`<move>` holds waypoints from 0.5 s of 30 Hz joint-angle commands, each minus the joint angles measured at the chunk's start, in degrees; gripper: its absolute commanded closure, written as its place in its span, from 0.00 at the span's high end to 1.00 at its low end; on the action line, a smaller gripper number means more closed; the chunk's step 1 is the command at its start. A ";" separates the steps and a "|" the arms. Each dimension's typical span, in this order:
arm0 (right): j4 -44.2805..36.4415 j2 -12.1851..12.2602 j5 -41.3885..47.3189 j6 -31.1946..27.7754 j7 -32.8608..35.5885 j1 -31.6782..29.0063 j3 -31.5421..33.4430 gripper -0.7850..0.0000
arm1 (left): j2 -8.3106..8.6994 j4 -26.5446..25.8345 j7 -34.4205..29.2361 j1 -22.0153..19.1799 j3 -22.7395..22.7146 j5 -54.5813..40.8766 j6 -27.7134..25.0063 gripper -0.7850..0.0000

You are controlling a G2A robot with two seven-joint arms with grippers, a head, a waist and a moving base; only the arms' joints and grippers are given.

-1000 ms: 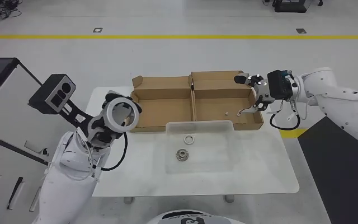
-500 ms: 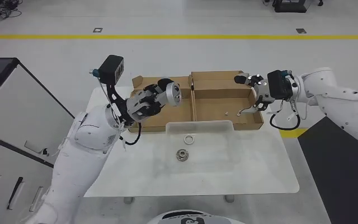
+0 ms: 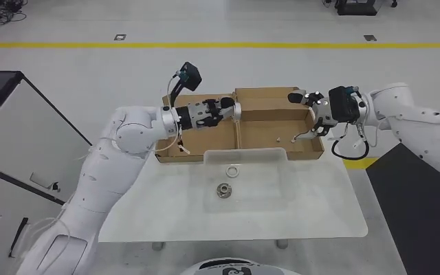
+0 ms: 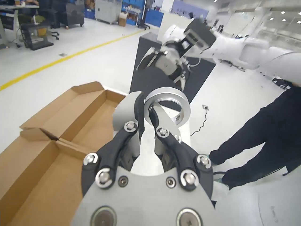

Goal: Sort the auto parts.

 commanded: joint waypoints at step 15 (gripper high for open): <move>0.00 0.00 0.00 0.00 0.00 0.00 0.00 1.00 | -4.44 18.07 3.67 -11.10 13.50 13.04 7.22 0.00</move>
